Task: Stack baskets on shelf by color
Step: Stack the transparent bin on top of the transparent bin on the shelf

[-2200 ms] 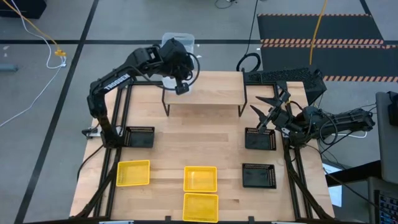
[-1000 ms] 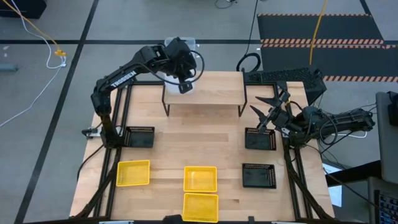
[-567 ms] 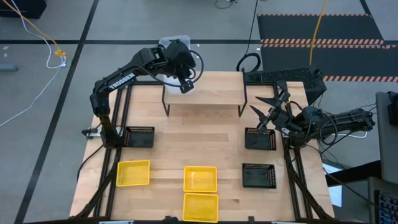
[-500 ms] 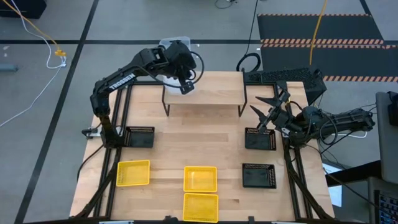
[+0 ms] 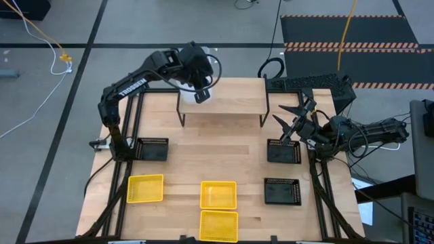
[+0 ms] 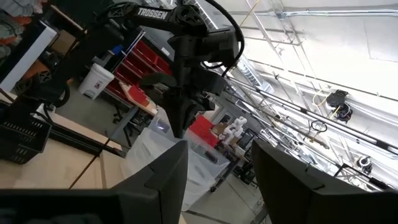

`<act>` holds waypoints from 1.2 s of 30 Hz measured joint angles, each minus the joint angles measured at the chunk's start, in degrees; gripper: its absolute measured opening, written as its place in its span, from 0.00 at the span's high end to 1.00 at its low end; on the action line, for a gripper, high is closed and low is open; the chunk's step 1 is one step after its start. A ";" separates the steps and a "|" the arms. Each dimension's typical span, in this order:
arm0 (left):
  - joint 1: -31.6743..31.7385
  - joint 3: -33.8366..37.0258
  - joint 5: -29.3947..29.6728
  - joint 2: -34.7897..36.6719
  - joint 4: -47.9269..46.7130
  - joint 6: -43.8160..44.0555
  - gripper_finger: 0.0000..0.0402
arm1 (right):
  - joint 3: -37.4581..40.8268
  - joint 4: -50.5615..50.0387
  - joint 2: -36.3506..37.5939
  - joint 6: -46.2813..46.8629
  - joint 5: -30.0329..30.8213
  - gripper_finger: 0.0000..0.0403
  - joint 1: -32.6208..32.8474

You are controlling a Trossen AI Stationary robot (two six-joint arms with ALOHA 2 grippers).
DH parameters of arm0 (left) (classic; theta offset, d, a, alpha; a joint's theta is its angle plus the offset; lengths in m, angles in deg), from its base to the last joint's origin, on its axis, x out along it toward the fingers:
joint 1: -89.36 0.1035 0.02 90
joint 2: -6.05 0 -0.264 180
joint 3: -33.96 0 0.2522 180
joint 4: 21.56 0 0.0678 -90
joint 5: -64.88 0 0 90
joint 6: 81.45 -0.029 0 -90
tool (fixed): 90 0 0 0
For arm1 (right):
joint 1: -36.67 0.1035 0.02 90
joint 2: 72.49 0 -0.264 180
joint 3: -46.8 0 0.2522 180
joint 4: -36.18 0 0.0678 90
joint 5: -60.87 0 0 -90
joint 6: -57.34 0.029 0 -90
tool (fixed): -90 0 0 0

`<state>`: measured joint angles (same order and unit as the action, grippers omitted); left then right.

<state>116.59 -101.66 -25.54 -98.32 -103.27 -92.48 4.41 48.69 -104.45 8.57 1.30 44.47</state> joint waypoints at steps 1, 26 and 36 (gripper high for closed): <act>0.30 0.00 0.02 0.02 -0.02 0.56 0.89 | 0.00 0.01 -0.02 0.08 0.00 0.58 0.00; -0.68 -0.04 -0.01 -1.05 -8.98 11.03 0.91 | 0.00 0.01 -0.02 0.09 0.00 0.58 0.01; -5.66 -0.04 0.37 -1.05 -8.52 13.71 0.99 | 0.00 0.01 -0.02 0.11 0.00 0.58 0.01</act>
<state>110.94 -101.71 -25.17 -99.37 -111.78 -78.77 4.41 48.70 -104.47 8.68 1.30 44.48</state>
